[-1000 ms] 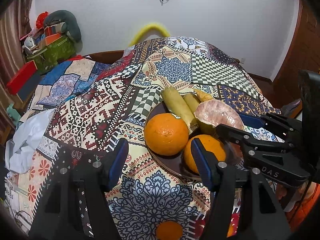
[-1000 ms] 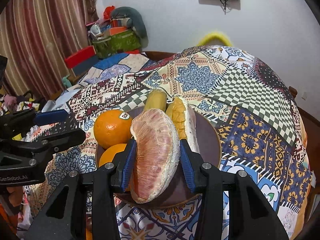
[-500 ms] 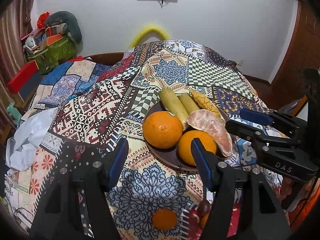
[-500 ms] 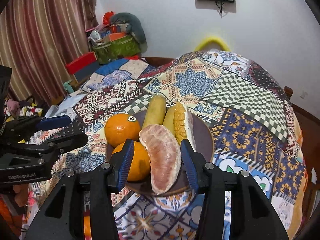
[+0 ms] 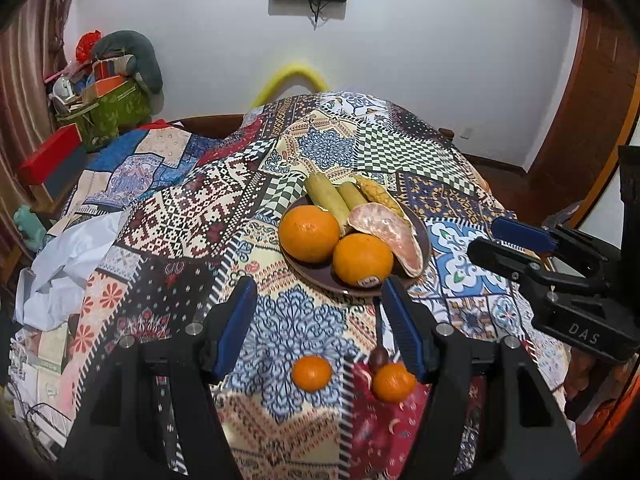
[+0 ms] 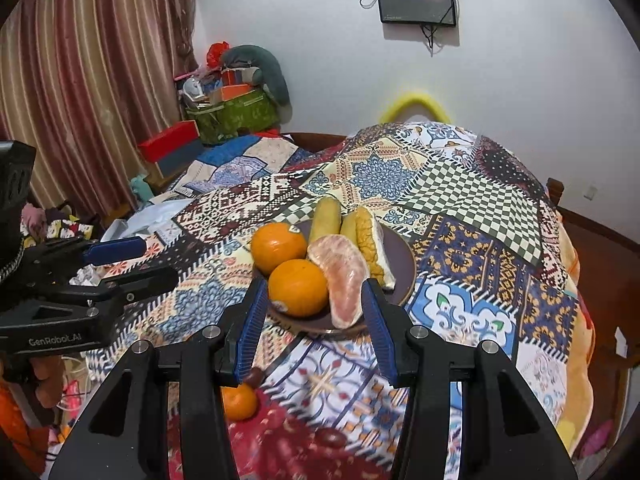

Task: Organize fruits
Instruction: 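Grasp a small tangerine with the left tool while the right grasps another tangerine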

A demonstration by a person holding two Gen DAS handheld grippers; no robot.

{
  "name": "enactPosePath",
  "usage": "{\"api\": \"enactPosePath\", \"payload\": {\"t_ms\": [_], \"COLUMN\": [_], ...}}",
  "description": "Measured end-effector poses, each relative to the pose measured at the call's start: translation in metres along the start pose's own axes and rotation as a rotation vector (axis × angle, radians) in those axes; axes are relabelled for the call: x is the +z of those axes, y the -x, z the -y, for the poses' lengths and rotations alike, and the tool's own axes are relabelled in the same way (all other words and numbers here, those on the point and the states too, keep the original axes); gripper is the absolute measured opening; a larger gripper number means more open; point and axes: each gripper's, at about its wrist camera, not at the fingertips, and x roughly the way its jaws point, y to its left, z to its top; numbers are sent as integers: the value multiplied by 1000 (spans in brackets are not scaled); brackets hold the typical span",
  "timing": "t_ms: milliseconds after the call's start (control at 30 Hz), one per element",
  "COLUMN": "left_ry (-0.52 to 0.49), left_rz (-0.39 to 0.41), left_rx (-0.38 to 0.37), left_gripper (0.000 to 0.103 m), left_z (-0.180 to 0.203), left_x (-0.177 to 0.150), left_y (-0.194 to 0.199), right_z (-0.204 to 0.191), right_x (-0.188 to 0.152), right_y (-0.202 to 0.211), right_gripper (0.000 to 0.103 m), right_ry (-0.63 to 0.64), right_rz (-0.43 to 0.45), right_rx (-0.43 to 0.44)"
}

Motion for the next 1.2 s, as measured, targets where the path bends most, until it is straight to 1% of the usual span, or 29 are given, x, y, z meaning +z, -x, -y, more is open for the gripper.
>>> {"api": "enactPosePath", "payload": {"t_ms": [167,300,667,800,967,1133,1200], "left_ry": [3,11,7,6,18,26,32], "left_rz": [-12,-32,-98,-112,-133,-159,-163], "left_rx": [4,7,45,50,33,25,18], "left_gripper": [65,65,65,65,65,65,65], "left_z": [-1,-4,-22,-28,-33,-33,-34], "left_x": [-13,-27,-64,-71,-78,-82,-82], "left_y": [12,16,8,6,-1,-12,-15], "right_z": [-15,-28,-51,-55,-56,-59,-59], "right_x": [-14,-30,-70,-77,-82,-83,-84], "right_y": [8,8,-20,-29,-45,-53,-54], "right_gripper": [45,45,45,45,45,45,41], "right_ry": [11,29,49,39,23,27,23], "right_rz": [-15,-48,-178,-209,-248,-260,-257], "right_rx": [10,9,44,56,65,75,76]}}
